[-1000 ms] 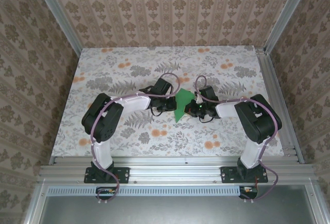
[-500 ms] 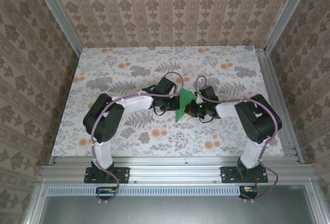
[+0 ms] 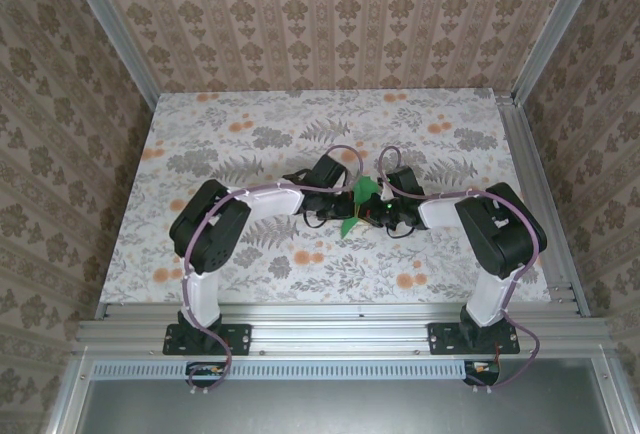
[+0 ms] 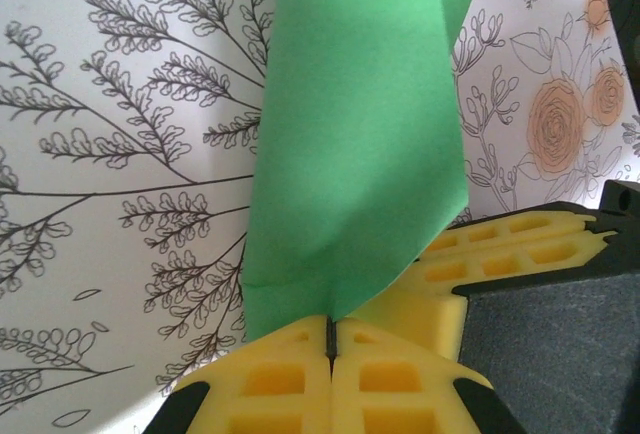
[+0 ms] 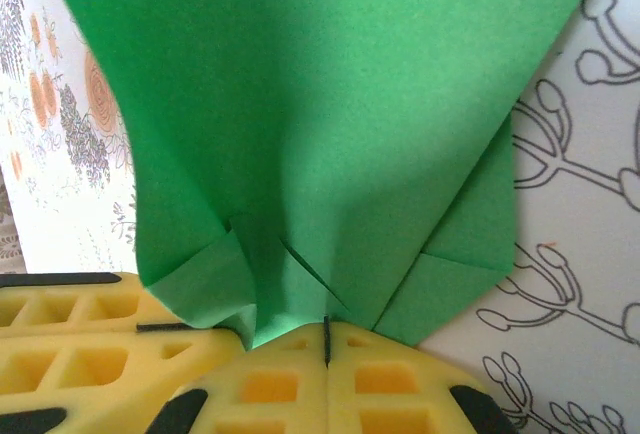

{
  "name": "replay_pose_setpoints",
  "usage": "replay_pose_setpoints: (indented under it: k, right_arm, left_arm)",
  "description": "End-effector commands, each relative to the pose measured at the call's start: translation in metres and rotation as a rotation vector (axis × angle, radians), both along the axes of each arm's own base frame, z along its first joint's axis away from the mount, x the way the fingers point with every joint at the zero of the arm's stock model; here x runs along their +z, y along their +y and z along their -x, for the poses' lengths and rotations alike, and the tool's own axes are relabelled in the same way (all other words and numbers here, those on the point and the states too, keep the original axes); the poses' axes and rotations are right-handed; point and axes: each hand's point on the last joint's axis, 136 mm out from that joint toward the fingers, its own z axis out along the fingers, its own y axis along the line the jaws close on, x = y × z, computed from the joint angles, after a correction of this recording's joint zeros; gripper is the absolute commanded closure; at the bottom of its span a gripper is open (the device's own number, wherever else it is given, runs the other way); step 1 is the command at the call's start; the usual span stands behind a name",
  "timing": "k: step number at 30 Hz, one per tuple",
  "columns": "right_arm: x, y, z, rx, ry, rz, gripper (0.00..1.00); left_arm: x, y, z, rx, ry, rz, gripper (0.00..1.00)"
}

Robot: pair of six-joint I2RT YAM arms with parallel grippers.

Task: Fold a paper plane with a square sheet of paper (pick it up from the middle)
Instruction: Fold the wing for the fifth time at the center of the table.

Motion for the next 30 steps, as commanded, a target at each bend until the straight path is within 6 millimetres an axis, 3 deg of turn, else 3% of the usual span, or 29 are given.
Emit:
replay_pose_setpoints:
  k: [1, 18, 30]
  right_arm:
    - [-0.025, -0.017, 0.021, -0.019, 0.091, 0.078, 1.00]
    - [-0.023, -0.016, 0.020, -0.022, 0.078, 0.066, 1.00]
    - [-0.018, -0.013, 0.016, -0.036, 0.052, 0.031, 1.00]
  left_arm:
    - [0.004, -0.012, 0.000, -0.004, 0.012, 0.042, 1.00]
    - [-0.017, -0.011, 0.003, 0.044, 0.052, 0.077, 1.00]
    - [-0.020, -0.002, 0.009, 0.055, 0.069, 0.115, 1.00]
